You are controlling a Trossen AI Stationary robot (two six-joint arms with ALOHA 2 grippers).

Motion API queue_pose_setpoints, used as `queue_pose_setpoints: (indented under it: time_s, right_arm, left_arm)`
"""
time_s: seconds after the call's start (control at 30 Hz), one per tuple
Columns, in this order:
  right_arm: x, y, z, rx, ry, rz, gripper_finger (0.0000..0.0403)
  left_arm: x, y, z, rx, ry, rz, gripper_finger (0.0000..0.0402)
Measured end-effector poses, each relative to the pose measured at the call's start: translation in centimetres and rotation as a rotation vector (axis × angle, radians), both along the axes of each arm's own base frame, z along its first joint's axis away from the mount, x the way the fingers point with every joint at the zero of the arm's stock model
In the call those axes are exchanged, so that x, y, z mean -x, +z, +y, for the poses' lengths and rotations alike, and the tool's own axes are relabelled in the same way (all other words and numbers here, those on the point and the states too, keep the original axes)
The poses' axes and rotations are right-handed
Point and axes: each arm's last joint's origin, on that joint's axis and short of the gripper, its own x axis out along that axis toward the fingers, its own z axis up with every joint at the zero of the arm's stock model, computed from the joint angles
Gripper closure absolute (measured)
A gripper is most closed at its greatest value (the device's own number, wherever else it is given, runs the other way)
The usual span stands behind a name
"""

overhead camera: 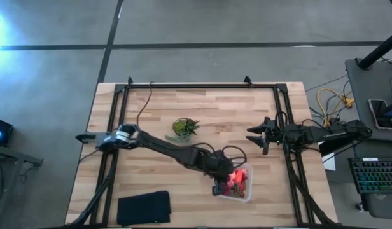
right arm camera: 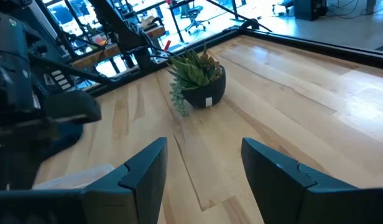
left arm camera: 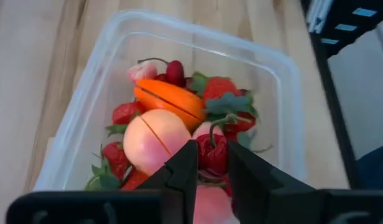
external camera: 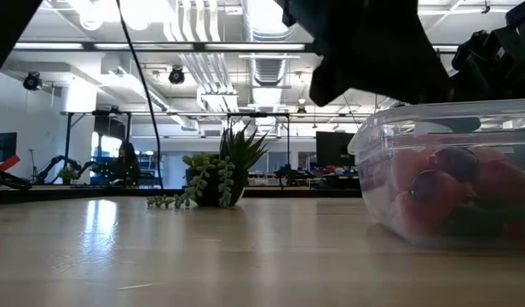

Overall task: Pick and placing Produce into tupperware
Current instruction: Put the cherry into the bin, then return to Home Position

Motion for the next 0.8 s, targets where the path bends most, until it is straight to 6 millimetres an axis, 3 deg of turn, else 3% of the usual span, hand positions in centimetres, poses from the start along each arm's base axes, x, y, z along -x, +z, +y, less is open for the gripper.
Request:
queue_pose_setpoints:
  time_s: [0.23,0.4,0.53,0.67,0.8]
  right_arm:
    - [0.0,0.0,0.0,0.000,0.000,-0.001,0.0204]
    - [0.0,0.0,0.0,0.000,0.000,0.000,0.0204]
    - [0.0,0.0,0.0,0.000,0.001,-0.001,0.0204]
    - [0.0,0.0,0.0,0.000,0.000,0.000,0.0204]
    - [0.0,0.0,0.0,0.000,0.000,0.000,0.0204]
  left_arm:
    - [0.1,-0.5,0.1,-0.024,0.012,0.045,0.0279]
    - [0.6,0.0,0.2,-0.032,0.013,0.072,0.0218]
    - [1.1,0.7,0.4,-0.046,0.011,0.105,0.0192]
    - [3.0,4.4,1.2,-0.113,-0.016,0.077,0.0193]
    - [6.6,9.2,2.4,-0.082,0.094,0.074,0.0203]
